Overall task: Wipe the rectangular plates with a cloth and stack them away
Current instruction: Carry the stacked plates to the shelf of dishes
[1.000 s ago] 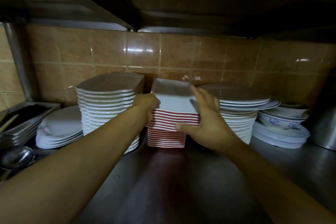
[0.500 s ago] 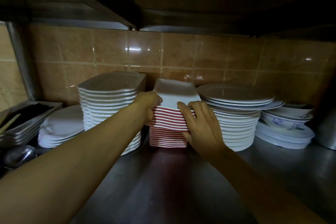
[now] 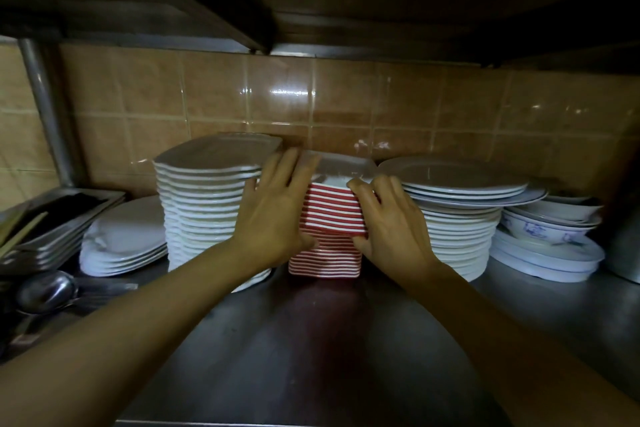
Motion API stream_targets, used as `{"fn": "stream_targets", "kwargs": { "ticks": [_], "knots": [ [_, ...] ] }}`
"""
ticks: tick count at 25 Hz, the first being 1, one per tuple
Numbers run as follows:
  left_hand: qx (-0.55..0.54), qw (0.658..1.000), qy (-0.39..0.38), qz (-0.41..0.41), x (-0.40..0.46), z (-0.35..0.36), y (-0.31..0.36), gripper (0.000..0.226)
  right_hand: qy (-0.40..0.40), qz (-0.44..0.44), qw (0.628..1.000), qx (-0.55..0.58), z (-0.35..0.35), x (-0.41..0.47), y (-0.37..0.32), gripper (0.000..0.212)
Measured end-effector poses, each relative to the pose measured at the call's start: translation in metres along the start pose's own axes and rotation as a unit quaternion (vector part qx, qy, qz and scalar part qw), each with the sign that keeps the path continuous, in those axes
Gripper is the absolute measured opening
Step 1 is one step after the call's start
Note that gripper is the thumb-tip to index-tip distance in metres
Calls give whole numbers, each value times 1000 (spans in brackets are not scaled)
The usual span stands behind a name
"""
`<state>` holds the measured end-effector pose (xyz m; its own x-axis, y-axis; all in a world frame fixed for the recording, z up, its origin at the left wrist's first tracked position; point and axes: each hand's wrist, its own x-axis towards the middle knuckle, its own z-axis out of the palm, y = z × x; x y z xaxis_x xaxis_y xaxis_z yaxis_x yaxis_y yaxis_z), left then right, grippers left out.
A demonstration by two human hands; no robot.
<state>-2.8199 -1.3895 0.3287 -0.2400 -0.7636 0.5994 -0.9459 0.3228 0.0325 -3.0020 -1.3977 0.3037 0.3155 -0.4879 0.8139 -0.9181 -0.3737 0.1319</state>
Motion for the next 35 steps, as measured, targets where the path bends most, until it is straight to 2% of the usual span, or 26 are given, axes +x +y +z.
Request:
{"fn": "stream_targets", "kwargs": {
  "ticks": [2,4,5,12,15,19,35],
  "knots": [
    [46,995,61,63,0,6,3,92,-2,2,1000,2,4,3,1,77],
    [15,989,114,89,2,12,1,66,-7,6,1000,3,9,5,2,76],
    [0,988,125,90,5,13,-1,61,-12,8,1000,5,12,6,3,76],
    [-15,993,92,67,29,28,-15,60,-104,29,994,31,27,20,15,80],
    [-9,994,87,70,34,31,-18,64,-101,36,991,81,23,17,25,69],
    [-14,996,65,56,45,39,-20,65,-133,36,987,86,26,24,28,59],
    [-23,998,38,50,69,60,-27,66,-152,43,985,71,46,39,40,58]
  ]
}}
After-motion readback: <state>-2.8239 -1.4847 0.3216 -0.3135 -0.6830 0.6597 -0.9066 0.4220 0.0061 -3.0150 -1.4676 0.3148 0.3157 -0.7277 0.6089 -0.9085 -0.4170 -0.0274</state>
